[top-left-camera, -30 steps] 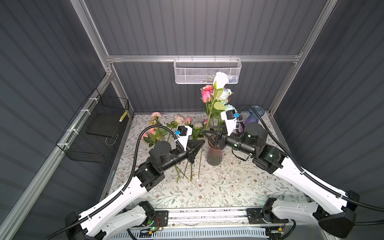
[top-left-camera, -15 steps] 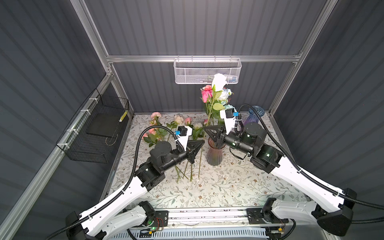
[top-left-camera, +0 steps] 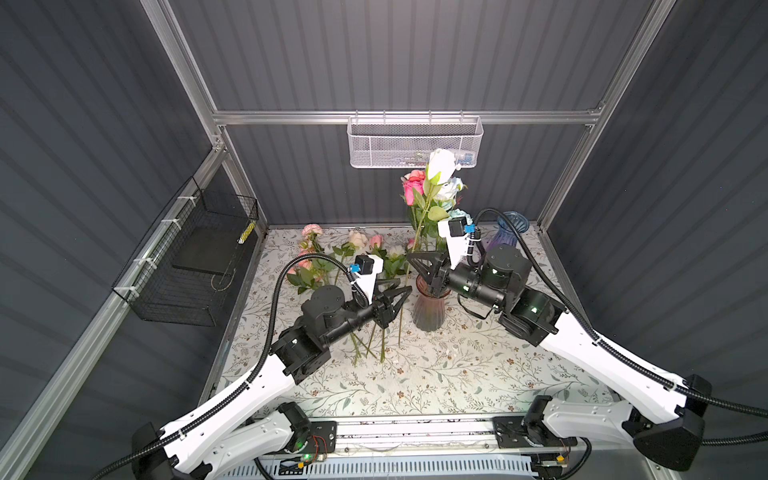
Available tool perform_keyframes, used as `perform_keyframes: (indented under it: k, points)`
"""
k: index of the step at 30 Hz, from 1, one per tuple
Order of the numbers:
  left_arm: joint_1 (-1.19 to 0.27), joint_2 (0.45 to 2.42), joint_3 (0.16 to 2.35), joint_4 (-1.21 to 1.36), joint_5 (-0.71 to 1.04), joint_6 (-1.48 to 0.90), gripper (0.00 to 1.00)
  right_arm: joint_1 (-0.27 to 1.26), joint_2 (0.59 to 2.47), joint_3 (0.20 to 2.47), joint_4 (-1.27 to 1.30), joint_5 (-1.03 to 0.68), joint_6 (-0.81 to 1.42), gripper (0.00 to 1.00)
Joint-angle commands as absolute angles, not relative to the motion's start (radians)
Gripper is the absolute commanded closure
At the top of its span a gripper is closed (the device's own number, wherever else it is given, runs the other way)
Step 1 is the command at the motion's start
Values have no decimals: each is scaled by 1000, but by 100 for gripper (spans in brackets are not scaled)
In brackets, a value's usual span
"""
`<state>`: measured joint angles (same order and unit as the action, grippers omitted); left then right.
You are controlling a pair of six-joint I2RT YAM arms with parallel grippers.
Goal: Arrange the flowers into the vase
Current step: 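Close the right gripper on the white rose stem beside the left gripper, then open the left gripper and draw back while the right lifts the white rose, then lower the white rose stem into the pink vase with the right gripper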
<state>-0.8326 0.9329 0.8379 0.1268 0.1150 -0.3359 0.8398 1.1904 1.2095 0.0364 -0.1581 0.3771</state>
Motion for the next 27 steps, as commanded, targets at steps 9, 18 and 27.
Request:
perform_keyframes:
  k: [9,18,27]
  points:
    - [-839,809,833,37,12,-286,12,848,1203,1248,51,-86,318,96]
    - [-838,554,772,-135,-275,-295,1,847,1199,1387,-4,53,167,95]
    - [-838,424,738,-231,-368,-312,1,801,1203,1535,-82,215,6,94]
